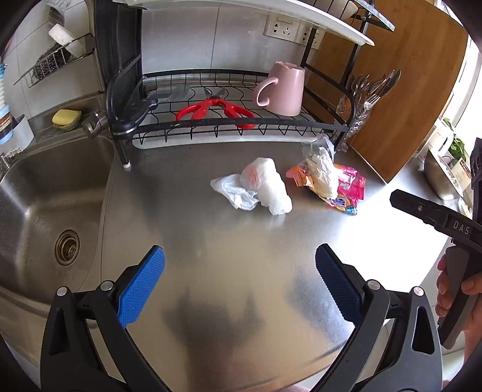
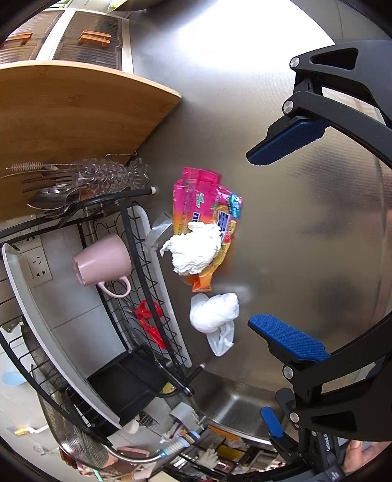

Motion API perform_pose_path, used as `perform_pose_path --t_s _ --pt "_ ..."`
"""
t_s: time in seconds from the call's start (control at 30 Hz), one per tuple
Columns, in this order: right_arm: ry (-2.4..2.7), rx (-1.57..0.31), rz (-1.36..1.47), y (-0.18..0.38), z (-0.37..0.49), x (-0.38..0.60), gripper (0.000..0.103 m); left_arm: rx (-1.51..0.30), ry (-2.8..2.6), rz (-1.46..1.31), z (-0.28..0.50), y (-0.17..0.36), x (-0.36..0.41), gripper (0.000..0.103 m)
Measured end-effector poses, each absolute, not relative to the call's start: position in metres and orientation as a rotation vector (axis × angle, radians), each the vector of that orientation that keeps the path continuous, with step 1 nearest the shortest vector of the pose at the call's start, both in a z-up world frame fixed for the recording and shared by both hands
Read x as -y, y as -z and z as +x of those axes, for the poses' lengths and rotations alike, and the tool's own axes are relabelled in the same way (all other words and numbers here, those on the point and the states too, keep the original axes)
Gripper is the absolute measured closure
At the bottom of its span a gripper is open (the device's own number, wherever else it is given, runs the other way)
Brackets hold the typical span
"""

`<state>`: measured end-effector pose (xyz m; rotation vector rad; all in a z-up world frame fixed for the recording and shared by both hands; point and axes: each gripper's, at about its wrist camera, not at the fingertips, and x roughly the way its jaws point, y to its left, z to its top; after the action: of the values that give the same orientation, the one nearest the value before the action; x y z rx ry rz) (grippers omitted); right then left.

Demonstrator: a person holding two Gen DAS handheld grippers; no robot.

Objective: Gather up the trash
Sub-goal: 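Grasp the white plastic bag with the left tool while the right tool grasps tissue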

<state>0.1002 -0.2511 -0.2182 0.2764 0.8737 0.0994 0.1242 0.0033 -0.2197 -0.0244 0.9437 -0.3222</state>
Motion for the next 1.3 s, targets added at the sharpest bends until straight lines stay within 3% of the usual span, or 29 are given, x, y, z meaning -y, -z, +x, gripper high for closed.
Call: perform_pose_path --t_s 0.2,0.27,0.37,0.43,0.7,0.77,0.87,0.93,0.97,1.13,1.3 --pt "-0.097 -0.886 0.275 0.226 0.151 0.246 0.005 -0.958 0.344 -0.032 0.171 0.229 0.007 0.008" --pt "-0.097 -0.900 0.279 0.232 0.167 0.243 0.009 -0.962 0.344 -0.024 0.186 0.234 0.010 0.008" --pt "-0.103 -0.936 0.304 0.240 0.184 0.241 0.025 -0.974 0.351 -0.019 0.205 0.241 0.015 0.008" --pt "-0.112 -0.945 0.310 0.244 0.190 0.238 0.031 -0.980 0.362 -0.011 0.214 0.245 0.019 0.008" --pt "-0.110 -0.985 0.278 0.263 0.209 0.230 0.038 -1.017 0.385 -0.001 0.241 0.267 0.031 0.010" --pt "-0.112 -1.006 0.288 0.271 0.212 0.231 0.046 -1.034 0.404 -0.005 0.246 0.274 0.032 0.019" --pt "-0.114 -1.040 0.279 0.281 0.213 0.229 0.074 -1.067 0.455 -0.015 0.248 0.283 0.034 0.045" --pt "-0.115 -1.050 0.287 0.284 0.211 0.228 0.082 -1.073 0.487 -0.021 0.247 0.284 0.033 0.067" --pt "-0.110 -1.049 0.285 0.283 0.209 0.228 0.086 -1.070 0.497 -0.021 0.245 0.284 0.033 0.070" --pt "-0.077 -1.026 0.298 0.272 0.194 0.224 0.088 -1.057 0.541 -0.007 0.233 0.278 0.026 0.082" --pt "-0.039 -0.971 0.336 0.256 0.170 0.222 0.088 -1.032 0.573 0.011 0.214 0.268 0.012 0.085"
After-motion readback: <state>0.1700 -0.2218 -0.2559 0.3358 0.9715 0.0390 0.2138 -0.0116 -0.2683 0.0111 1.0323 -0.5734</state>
